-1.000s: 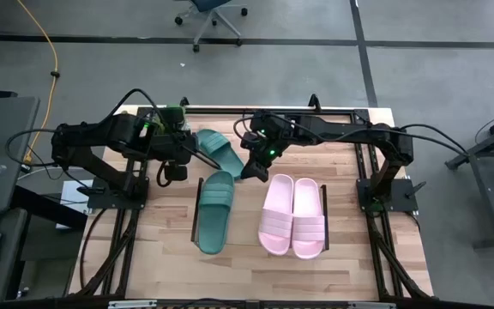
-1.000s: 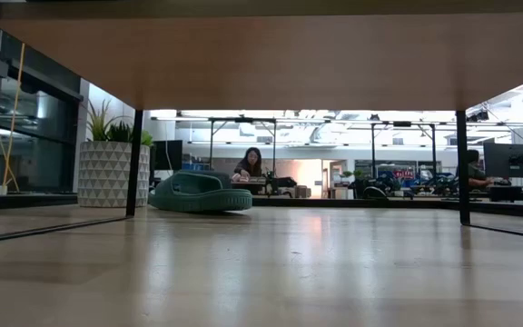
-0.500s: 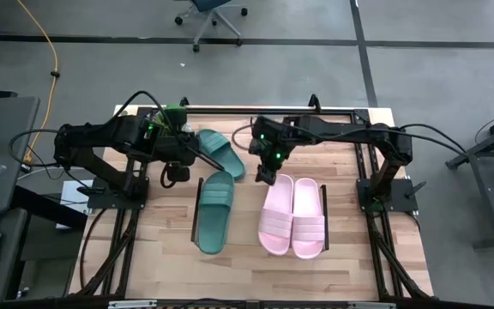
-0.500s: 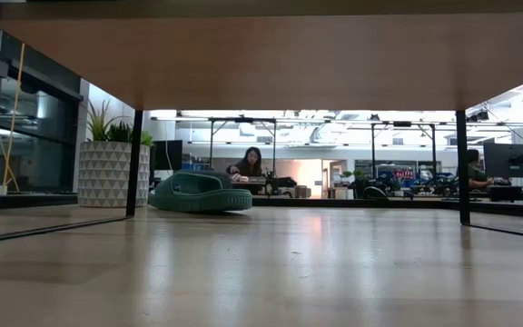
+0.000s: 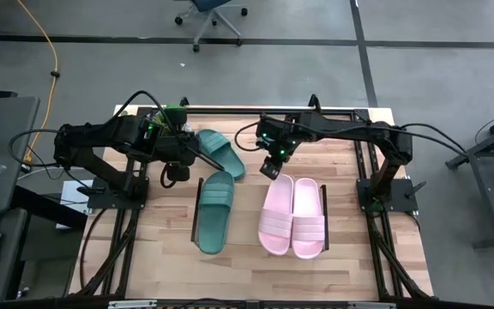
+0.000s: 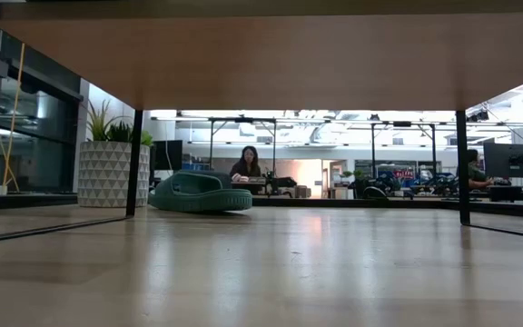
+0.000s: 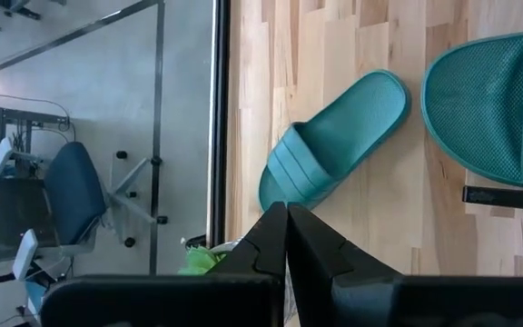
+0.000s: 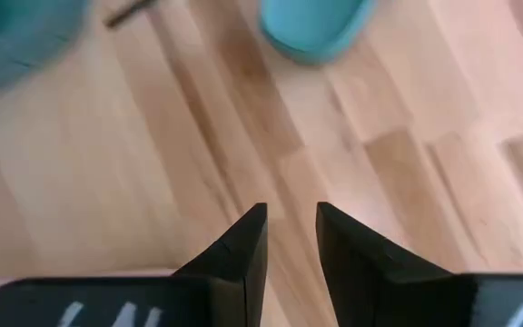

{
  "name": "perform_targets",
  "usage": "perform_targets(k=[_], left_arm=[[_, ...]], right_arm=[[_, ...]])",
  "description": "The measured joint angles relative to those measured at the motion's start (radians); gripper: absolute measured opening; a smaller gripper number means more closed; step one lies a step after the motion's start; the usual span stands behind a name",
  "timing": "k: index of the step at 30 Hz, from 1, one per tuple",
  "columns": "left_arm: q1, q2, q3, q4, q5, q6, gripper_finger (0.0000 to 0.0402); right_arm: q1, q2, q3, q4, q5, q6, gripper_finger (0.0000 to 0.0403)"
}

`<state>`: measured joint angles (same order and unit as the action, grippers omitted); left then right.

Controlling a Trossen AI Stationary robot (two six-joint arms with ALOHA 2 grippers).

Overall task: Pick and place slides into the shelf
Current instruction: Adjust the left pink slide on the shelf

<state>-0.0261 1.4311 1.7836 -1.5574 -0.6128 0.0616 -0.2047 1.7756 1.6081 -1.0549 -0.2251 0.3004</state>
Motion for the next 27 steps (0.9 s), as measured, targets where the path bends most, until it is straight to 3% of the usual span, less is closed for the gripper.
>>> perform_targets(k=[8,27], left_arm=[[0.000,0.000,0.000,-0.001,0.002,0.013,0.0002],[0.000,0.000,0.000,-0.014,0.011,0.013,0.0002]], right_arm=[[0.002,0.000,0.000,-0.072,0.022,-0.033,0.0087],[0.016,-0.001,0.000,-0.090,-0.070,-0.153,0.0087]])
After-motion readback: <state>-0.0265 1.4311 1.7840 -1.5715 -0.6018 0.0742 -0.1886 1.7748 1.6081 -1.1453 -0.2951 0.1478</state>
